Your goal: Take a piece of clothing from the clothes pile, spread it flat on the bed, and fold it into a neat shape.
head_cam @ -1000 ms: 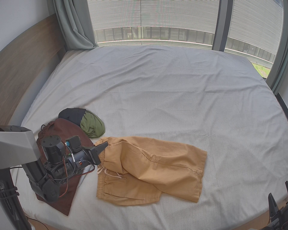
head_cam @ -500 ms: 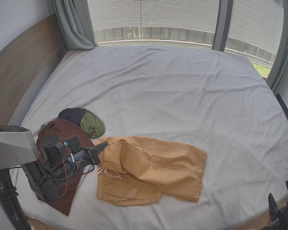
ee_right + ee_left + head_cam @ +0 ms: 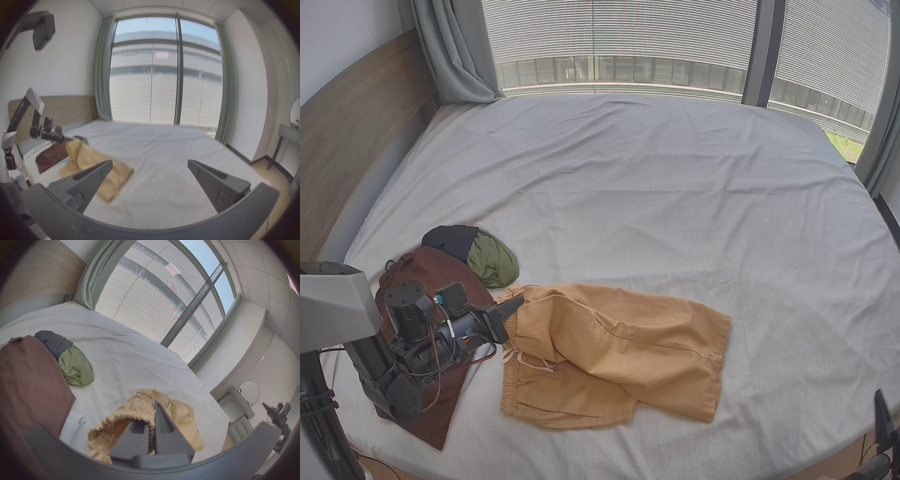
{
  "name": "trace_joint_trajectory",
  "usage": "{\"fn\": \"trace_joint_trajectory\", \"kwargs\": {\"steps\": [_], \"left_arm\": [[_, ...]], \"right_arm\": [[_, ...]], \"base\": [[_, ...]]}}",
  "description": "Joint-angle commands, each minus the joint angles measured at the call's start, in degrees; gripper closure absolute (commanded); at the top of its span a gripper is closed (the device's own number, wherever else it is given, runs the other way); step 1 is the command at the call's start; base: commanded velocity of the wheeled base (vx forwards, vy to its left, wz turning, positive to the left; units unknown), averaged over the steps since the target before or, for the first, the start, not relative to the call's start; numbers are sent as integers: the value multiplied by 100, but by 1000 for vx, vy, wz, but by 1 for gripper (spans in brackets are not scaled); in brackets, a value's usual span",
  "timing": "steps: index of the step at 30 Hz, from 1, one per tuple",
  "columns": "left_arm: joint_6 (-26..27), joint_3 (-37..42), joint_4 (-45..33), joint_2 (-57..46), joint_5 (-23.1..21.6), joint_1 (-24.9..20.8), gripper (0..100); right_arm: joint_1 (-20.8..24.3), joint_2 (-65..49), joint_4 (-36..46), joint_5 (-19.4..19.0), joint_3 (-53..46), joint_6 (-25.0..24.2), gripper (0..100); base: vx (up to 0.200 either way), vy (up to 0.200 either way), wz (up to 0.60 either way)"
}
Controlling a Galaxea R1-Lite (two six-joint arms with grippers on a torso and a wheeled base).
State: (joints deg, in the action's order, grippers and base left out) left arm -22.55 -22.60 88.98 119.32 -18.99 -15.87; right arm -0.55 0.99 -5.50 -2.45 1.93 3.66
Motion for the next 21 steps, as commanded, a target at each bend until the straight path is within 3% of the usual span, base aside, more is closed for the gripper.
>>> {"fn": "trace_joint_trajectory", "kwargs": {"steps": [1,7,15,21], "left_arm": [[-4,-25,5,21,1,-12,100],[14,-25,5,12,1,-30,100],[-30,-87,5,-14,-26,5,100],[-30,-157,5,-14,-34,14,100]], "right_arm": [[-156,921,-619,-63,1126,118,0],[195,1097,330,-194,1205,-506,0],[231,2107,348,-256,1644,-823,0],[222,3250,321,-933,2031,-832,0]], "base": [[0,0,0],[0,0,0],[0,0,0],[0,0,0]]}}
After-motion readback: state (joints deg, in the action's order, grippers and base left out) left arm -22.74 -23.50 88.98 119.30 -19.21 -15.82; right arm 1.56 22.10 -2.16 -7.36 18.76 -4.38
